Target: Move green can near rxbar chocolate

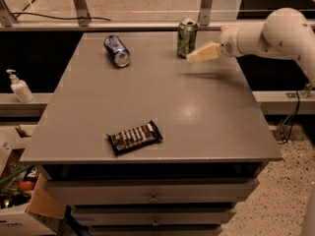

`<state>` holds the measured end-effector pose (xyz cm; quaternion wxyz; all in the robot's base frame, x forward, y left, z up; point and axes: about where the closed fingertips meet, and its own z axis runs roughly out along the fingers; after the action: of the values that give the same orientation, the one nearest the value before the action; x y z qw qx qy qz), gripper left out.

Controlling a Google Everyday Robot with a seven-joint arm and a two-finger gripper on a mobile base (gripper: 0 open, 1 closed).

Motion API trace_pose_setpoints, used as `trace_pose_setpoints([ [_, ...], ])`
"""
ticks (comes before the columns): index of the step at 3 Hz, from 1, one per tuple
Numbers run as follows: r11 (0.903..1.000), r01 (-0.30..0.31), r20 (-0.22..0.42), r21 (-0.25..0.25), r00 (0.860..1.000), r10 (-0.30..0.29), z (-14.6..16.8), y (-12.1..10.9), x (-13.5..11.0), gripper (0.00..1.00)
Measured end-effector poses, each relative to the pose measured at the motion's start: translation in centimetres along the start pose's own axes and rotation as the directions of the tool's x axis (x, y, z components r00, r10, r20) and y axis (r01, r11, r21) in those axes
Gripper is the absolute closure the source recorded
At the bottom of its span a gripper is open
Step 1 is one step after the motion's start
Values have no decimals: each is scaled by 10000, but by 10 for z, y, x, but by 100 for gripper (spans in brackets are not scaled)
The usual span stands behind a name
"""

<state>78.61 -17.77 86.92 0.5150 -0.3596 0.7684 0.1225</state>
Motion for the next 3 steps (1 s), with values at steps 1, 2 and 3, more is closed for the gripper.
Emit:
trace_pose_setpoints([
  [1, 9979, -641, 521, 51, 9966, 638, 28, -7, -13, 0],
  [2, 9934, -1144, 735, -65, 9907, 1145, 56, -4, -20, 0],
  [3, 9849, -1724, 1011, -129, 9798, 1728, 79, -8, -20, 18],
])
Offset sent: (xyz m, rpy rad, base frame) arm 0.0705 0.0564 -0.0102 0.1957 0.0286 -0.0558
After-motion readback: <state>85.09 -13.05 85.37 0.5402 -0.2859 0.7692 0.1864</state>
